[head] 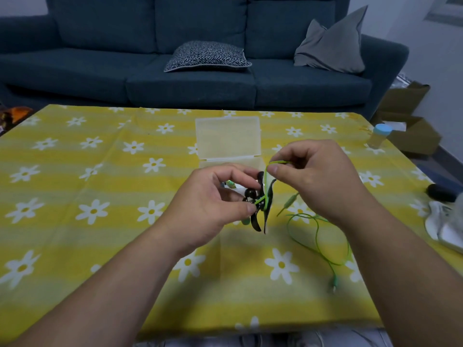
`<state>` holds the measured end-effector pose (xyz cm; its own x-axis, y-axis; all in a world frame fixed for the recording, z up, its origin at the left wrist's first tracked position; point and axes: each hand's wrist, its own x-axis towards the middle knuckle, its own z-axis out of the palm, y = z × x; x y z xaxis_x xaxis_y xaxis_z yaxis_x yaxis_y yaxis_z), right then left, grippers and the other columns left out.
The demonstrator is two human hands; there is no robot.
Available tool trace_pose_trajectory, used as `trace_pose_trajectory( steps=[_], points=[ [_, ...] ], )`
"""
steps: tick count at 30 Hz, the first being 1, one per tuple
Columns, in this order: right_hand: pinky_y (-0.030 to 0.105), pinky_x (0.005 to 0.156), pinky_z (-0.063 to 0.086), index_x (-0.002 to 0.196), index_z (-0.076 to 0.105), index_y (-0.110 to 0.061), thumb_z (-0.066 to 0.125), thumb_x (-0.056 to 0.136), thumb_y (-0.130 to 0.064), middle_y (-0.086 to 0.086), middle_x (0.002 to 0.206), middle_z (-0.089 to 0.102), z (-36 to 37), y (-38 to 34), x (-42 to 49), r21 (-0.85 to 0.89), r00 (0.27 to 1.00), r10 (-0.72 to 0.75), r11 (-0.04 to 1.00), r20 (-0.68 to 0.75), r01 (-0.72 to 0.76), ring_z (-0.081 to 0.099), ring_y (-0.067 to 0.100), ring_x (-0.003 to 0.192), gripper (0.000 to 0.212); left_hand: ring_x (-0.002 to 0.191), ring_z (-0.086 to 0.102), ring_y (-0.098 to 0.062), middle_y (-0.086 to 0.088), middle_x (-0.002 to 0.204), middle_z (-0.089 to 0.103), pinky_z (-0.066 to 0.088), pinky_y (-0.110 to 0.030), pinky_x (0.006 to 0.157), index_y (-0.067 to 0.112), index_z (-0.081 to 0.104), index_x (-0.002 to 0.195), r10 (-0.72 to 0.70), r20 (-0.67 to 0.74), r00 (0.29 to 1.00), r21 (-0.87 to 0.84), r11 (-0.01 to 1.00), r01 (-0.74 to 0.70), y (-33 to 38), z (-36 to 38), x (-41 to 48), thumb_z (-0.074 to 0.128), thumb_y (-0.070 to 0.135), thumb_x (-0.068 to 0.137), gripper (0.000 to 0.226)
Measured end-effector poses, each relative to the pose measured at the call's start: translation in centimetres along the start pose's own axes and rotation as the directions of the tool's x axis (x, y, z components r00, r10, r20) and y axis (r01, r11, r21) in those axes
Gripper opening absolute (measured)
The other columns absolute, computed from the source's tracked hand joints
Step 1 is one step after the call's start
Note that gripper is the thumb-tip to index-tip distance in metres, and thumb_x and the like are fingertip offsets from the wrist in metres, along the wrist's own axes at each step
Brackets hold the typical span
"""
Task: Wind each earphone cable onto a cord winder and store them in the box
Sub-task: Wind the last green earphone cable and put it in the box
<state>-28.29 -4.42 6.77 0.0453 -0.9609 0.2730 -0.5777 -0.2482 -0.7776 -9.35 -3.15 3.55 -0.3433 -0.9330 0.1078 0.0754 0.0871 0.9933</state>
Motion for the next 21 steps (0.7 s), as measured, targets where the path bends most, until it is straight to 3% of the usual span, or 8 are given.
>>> trace_pose_trajectory(
  steps=[4,6,8,13,17,21],
  points=[
    [0.022,0.047,0.032,0.077,0.071,-0.009,0.069,0.087,-0.004,-0.005,0.050,0.052,0.6,1.2,0.2,0.278,0.944,0.288,0.905,0.160,-0.323,0.041,0.011,0.047,0.012,0.083,0.064,-0.030,0.003,0.113,0.072,0.057,-0.033,0.076,0.017,0.076,0.077,-0.009,0.000,1.000,-0.095,0.995,0.009,0.0,-0.2,0.0,0.071,-0.004,0.062,0.027],
    [0.024,0.046,0.029,0.075,0.069,-0.006,0.065,0.089,-0.001,-0.002,0.049,0.050,1.2,1.6,0.0,0.270,0.890,0.346,0.863,0.298,-0.426,0.038,0.014,0.047,0.015,0.086,0.068,-0.026,0.001,0.114,0.072,0.057,-0.034,0.075,0.016,0.076,0.077,-0.015,-0.025,1.000,-0.139,0.990,0.012,0.0,-0.2,0.0,0.071,-0.004,0.061,0.027],
    [0.024,0.047,0.030,0.071,0.069,-0.008,0.063,0.091,-0.004,-0.001,0.050,0.052,1.9,1.7,-0.5,0.195,0.851,0.323,0.882,0.414,-0.430,0.041,0.014,0.046,0.022,0.086,0.070,-0.023,-0.002,0.114,0.072,0.058,-0.033,0.068,0.012,0.074,0.079,-0.024,-0.082,0.996,-0.203,0.979,0.007,0.1,-0.4,0.1,0.069,-0.005,0.061,0.025],
    [0.028,0.054,0.037,0.089,0.074,-0.008,0.056,0.099,-0.015,0.002,0.062,0.056,2.8,0.7,-1.6,0.191,0.754,0.210,0.893,0.623,-0.407,0.048,0.015,0.054,0.022,0.089,0.071,-0.021,-0.006,0.115,0.072,0.055,-0.026,0.060,0.005,0.067,0.086,-0.067,-0.283,0.957,-0.286,0.958,-0.018,0.1,-1.4,0.6,0.074,-0.011,0.057,0.034],
    [0.029,0.053,0.037,0.090,0.075,-0.002,0.057,0.098,-0.013,0.002,0.059,0.055,2.1,0.2,-1.5,0.232,0.760,0.163,0.894,0.629,-0.383,0.048,0.016,0.052,0.022,0.085,0.072,-0.013,-0.007,0.115,0.071,0.055,-0.026,0.061,0.007,0.067,0.084,-0.056,-0.339,0.939,-0.206,0.978,-0.016,0.1,-1.4,0.6,0.064,-0.019,0.076,0.027],
    [0.030,0.052,0.036,0.090,0.073,0.003,0.060,0.095,-0.011,0.003,0.057,0.054,1.2,-0.1,-1.4,0.266,0.769,0.130,0.891,0.626,-0.367,0.047,0.018,0.052,0.020,0.076,0.071,-0.013,0.002,0.113,0.072,0.054,-0.029,0.066,0.011,0.070,0.083,-0.013,-0.362,0.932,-0.082,0.996,-0.018,0.0,-1.6,0.7,0.070,-0.014,0.074,0.027]
  ],
)
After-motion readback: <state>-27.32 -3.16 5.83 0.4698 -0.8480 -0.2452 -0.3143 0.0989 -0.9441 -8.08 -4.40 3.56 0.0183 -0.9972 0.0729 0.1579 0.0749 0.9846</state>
